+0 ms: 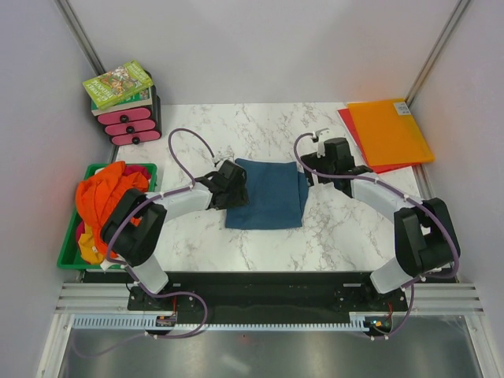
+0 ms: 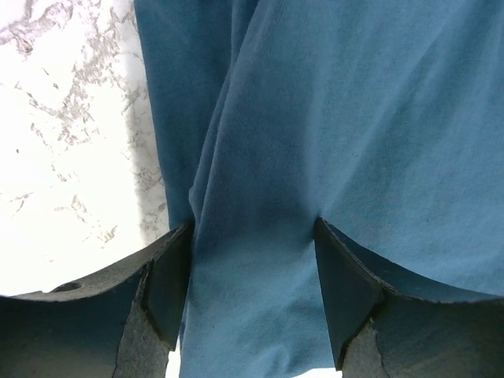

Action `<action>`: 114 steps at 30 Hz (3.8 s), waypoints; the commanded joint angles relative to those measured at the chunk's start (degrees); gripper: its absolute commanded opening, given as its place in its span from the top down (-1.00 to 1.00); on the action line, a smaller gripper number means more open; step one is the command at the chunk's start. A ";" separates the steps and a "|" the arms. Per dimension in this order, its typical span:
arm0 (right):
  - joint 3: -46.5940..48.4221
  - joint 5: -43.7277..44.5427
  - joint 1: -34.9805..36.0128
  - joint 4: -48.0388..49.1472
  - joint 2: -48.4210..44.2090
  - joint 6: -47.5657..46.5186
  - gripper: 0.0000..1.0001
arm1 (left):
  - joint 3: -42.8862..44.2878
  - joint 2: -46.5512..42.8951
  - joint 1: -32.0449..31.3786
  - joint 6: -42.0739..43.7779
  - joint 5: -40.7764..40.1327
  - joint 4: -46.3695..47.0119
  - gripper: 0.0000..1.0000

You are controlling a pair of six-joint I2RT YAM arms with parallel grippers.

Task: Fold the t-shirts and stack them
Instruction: Put the neatly folded tshirt into the corner of the board with the right arm

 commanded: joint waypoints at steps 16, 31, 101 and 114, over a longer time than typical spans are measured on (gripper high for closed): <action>-1.28 -22.09 -1.76 0.24 5.49 6.94 -0.96 | -2.25 3.23 -1.89 -7.23 7.76 5.49 -0.36; 3.90 -22.25 -2.72 -3.98 18.14 12.74 -0.96 | 0.83 2.08 -2.33 -6.27 5.47 2.59 -0.34; 6.27 17.20 -38.66 -23.50 1.62 -27.85 1.00 | -7.00 -17.17 -7.16 -2.49 3.80 -2.69 -0.36; 6.55 14.92 -44.03 -17.17 8.74 -30.76 1.00 | -6.73 -16.29 -8.48 -2.57 3.98 -2.86 -0.36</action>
